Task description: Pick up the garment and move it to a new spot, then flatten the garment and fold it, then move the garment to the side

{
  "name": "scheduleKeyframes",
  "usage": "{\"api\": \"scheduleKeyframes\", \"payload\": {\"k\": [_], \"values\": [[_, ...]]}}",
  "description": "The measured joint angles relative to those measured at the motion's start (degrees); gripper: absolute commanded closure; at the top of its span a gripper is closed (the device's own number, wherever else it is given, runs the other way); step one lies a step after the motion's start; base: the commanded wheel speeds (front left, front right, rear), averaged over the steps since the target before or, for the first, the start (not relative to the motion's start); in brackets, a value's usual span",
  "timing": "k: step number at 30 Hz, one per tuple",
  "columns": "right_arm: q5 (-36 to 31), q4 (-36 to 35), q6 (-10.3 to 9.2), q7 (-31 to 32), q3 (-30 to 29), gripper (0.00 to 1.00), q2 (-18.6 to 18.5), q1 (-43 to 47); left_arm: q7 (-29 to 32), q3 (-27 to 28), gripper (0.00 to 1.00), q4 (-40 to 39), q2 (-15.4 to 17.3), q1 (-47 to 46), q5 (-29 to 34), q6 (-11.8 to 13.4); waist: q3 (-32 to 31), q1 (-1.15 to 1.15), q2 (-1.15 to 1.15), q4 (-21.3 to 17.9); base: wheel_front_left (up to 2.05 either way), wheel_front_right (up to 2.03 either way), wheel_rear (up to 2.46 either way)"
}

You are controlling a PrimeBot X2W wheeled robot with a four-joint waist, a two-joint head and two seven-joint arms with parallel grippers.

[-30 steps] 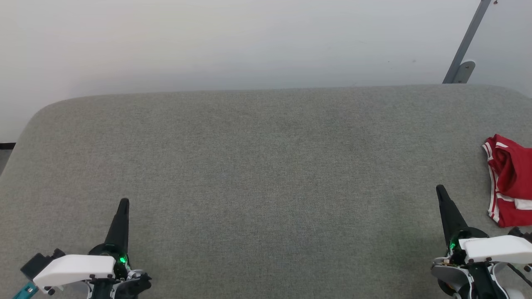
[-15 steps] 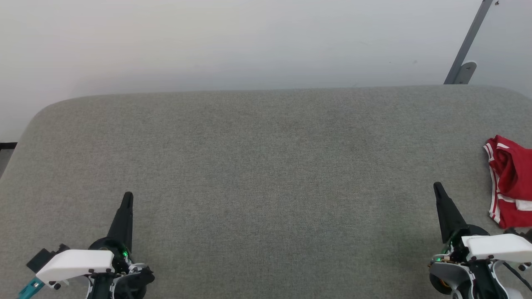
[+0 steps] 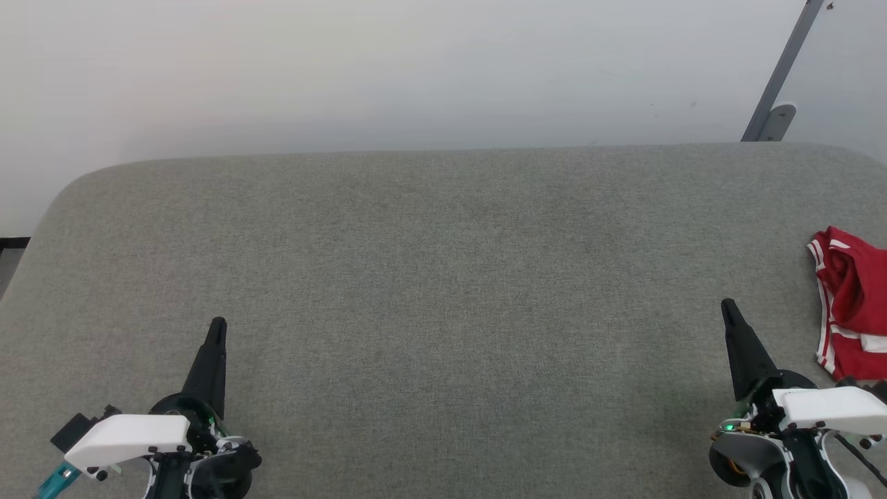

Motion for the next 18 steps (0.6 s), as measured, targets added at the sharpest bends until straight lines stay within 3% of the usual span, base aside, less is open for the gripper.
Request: {"api": "scheduleKeyframes", "payload": {"k": [18], "values": [[0.0, 0.01, 0.0, 0.01, -0.1, 1.0, 0.07, 0.0, 0.0, 0.0, 1.0, 0.01, -0.01, 0.0, 0.0, 0.0, 0.0, 0.0, 0.0, 0.0, 0.0, 0.0, 0.0]]}}
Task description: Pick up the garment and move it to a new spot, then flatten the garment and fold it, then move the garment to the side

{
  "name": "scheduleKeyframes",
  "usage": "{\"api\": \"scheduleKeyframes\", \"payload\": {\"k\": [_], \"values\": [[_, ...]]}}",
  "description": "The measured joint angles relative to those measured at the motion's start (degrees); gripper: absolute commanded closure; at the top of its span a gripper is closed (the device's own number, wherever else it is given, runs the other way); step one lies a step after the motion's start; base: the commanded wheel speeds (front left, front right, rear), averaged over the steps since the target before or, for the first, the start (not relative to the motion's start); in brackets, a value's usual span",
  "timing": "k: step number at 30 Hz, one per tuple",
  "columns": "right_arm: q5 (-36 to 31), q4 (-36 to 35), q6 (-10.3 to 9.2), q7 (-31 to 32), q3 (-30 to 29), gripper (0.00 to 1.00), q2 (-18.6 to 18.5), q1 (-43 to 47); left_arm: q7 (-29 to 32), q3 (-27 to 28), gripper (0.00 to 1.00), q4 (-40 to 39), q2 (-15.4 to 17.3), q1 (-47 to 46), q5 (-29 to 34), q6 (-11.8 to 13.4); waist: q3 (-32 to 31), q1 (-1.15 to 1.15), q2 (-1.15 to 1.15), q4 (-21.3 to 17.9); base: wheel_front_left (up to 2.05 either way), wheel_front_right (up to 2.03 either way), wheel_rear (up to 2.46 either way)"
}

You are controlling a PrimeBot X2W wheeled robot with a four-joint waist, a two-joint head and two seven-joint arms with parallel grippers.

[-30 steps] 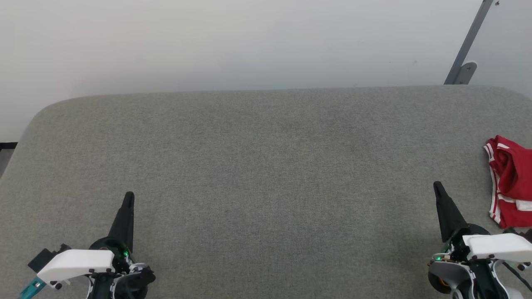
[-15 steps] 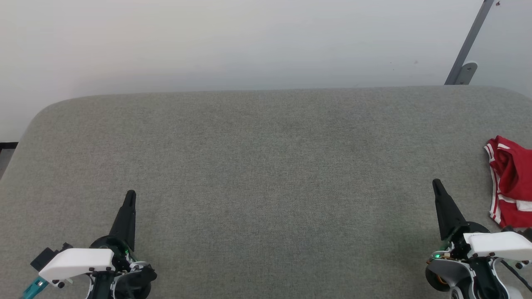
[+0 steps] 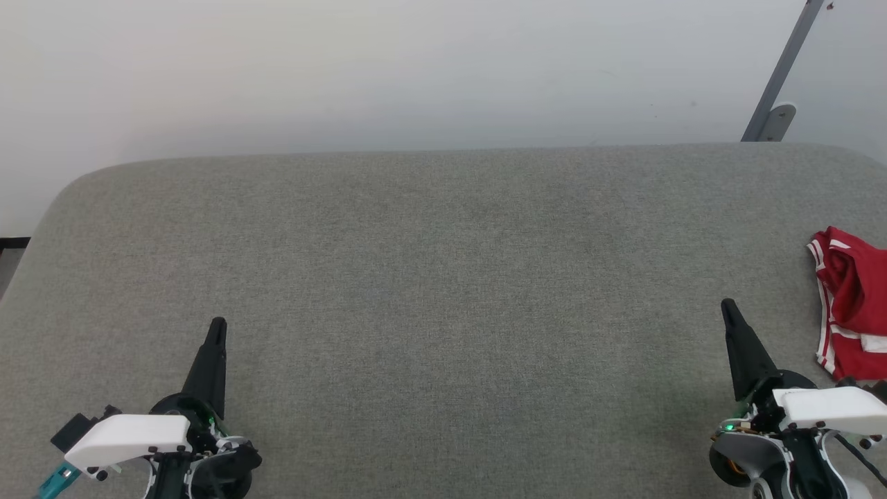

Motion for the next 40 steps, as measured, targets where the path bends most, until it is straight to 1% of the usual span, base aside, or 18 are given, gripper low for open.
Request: {"api": "scheduleKeyframes", "payload": {"k": [40], "values": [[-0.01, 0.01, 0.0, 0.24, -0.13, 1.0, 0.13, -0.01, 0.04, 0.0, 1.0, 0.0, -0.01, 0.0, -0.01, 0.0, 0.0, 0.0, 0.0, 0.0, 0.0, 0.0, 0.0]]}}
